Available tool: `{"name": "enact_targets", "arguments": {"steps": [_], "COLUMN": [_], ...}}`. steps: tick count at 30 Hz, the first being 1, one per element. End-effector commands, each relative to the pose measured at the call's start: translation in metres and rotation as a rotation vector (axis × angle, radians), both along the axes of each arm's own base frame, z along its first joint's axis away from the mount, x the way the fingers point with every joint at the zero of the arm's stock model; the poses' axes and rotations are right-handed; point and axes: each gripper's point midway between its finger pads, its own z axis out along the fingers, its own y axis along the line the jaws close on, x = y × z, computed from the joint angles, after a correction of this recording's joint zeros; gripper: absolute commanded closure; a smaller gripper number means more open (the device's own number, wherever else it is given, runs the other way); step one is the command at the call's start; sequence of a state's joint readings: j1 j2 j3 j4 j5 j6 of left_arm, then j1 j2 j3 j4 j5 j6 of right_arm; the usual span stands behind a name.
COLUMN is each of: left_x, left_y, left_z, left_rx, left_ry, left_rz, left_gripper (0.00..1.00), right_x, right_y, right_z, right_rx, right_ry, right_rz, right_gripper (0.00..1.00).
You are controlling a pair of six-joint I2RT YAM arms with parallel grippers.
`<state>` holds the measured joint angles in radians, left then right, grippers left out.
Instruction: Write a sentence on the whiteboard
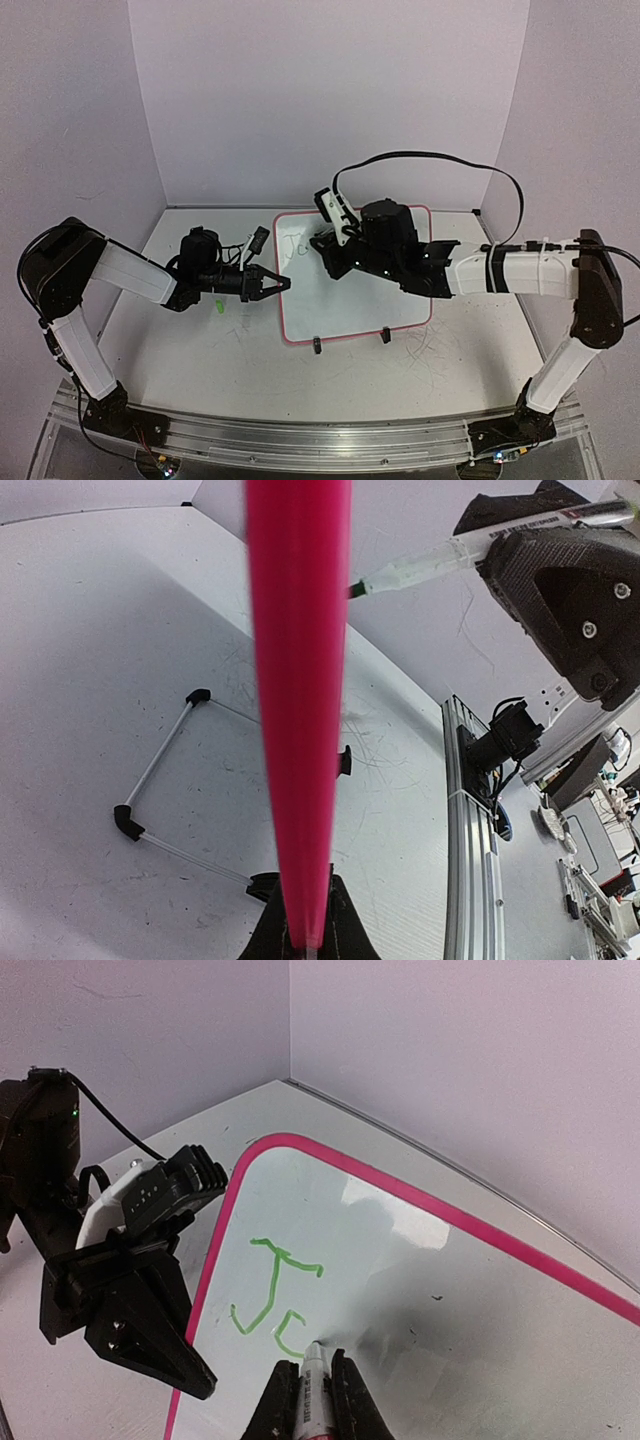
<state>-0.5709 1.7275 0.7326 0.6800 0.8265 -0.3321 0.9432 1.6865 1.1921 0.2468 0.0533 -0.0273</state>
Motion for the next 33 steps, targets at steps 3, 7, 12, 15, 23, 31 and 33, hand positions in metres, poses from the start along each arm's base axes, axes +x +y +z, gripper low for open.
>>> {"name": "enact_targets", "arguments": {"steps": [3,7,12,15,23,31,33], "left_x": [0.021,0.021,0.021,0.021,0.022,0.022,0.023], "left_y": [0.007,0.006,0.007,0.007,0.007,0.007,0.007], "left_z": [0.007,0.007,0.006,0.006,0.003,0.002,0.003], "left_rx": [0.033,0.031,0.033,0.034,0.04,0.041,0.04], "left_ry": [-0.045,-0.045,-0.044,-0.044,-0.04,-0.031,-0.035], "left_rz": [0.1,0.097,0.098,0.098,0.104,0.105,0.108], "left_gripper": [1.0,1.0,1.0,1.0,1.0,1.0,1.0], "right_x": [0.012,0.013,0.013,0.012,-0.016,0.001,0.001], "right_y": [0.008,0.011,0.015,0.015,-0.021,-0.009,-0.005], "right_z": [0.018,0.018,0.014,0.022,0.047,0.039,0.036], "right_rx": [0.058,0.059,0.058,0.069,0.115,0.097,0.095], "right_ry": [-0.029,-0.026,-0.016,-0.022,-0.064,-0.061,-0.055], "right_rz": [-0.015,-0.013,-0.002,0.004,0.07,0.05,0.065], "right_gripper": [1.0,1.0,1.0,1.0,1.0,1.0,1.0]}}
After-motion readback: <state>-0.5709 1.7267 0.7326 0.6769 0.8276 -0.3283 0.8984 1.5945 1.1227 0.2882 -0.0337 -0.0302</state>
